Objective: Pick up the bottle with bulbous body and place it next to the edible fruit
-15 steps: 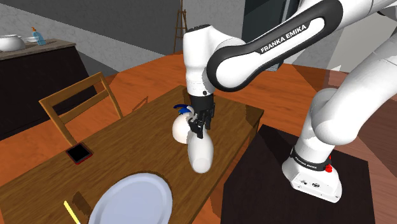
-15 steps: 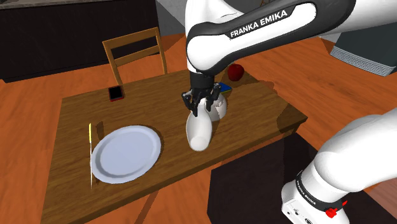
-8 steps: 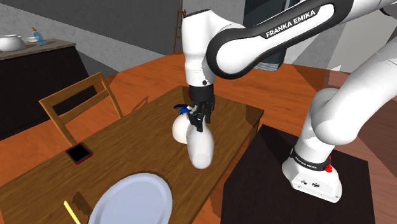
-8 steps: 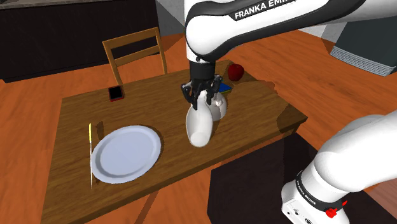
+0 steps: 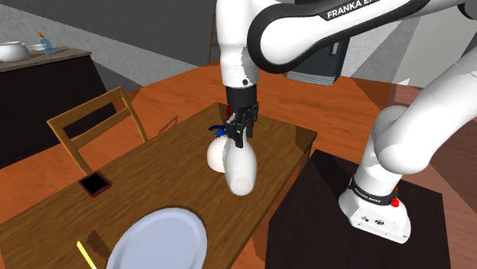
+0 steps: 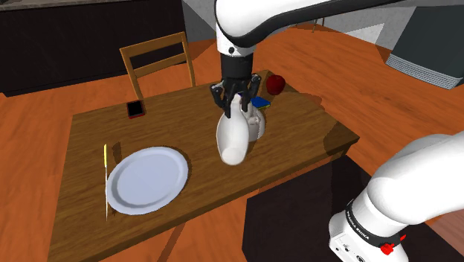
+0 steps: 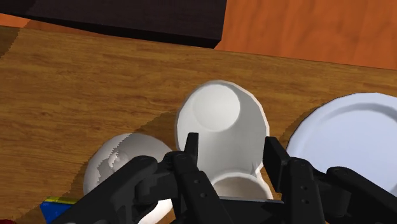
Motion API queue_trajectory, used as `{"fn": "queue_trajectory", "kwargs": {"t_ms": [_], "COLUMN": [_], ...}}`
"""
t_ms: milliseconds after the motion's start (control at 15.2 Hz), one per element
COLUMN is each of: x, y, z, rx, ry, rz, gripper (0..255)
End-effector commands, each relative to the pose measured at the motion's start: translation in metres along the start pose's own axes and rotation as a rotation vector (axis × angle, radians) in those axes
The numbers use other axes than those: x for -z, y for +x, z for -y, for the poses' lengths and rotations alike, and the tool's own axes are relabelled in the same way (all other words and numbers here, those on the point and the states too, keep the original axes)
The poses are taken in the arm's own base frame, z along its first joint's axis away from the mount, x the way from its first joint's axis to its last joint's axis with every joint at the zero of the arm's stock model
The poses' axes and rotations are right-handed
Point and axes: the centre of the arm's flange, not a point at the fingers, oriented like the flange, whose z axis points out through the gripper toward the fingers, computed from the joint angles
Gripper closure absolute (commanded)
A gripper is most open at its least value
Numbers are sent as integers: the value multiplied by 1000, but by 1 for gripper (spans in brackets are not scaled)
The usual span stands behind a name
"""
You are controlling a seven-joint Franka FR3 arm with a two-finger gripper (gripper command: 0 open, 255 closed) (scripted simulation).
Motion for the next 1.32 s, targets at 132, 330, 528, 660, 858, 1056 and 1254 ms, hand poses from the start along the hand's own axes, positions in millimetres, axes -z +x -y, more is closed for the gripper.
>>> {"fn": "queue_trajectory", "kwargs": {"t_ms": [132,330,528,660,858,1056,1254], "x": [23,39,55,65,81,97,113], "y": [-1,-1,-2,-2,-3,-3,-4], "z": [0,0,0,0,1,1,1], "rx": [0,0,0,0,0,0,0], "ry": [0,0,0,0,0,0,0], "rz": [0,0,0,0,0,0,0], "gripper": [255,255,255,255,255,255,255]}}
